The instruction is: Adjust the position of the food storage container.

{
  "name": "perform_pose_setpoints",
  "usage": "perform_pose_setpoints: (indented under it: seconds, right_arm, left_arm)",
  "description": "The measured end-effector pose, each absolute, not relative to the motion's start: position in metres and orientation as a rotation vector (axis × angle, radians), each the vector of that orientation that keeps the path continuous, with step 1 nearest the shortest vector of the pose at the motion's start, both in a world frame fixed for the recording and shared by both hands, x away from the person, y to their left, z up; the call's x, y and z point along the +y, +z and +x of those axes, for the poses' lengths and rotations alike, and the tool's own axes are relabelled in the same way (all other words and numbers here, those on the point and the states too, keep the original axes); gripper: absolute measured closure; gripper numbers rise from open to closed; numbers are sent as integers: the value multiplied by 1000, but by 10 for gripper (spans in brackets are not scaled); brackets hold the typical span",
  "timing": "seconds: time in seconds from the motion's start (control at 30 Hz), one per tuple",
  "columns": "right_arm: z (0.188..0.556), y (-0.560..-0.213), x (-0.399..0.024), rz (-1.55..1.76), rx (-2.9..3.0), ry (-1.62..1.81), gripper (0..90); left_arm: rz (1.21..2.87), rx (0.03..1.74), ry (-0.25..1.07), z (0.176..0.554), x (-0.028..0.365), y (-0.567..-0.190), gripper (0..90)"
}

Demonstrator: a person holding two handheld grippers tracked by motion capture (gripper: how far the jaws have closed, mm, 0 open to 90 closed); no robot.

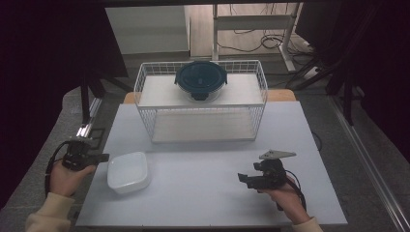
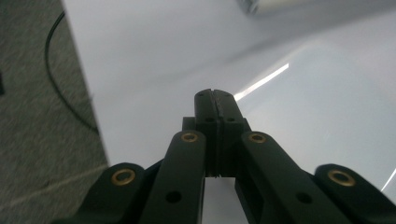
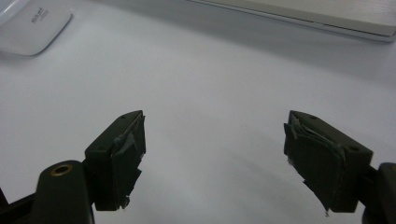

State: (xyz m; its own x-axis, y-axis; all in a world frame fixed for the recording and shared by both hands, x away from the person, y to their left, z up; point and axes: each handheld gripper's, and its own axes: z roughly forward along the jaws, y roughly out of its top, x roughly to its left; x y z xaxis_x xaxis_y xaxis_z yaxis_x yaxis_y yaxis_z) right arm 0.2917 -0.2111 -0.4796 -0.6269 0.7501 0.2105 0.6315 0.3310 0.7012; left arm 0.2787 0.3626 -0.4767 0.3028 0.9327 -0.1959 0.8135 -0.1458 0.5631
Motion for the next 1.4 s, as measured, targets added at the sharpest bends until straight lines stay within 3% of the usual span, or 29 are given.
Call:
perform_pose_setpoints:
  seconds: [0.23,0.67,1.4]
  right_arm:
    - [292,-480,-210,1273,2439,1167,206]
    - [292,-481,-210,1273,2444,1153,206]
    - [291,-480,-213,1273,2440,1161,206]
  left_arm:
    - [2007,1586,226,263,362,-493,899]
    - [2008,1562,158,269,347,-502,898]
    - [2123,1340,68,321,258,-503,898]
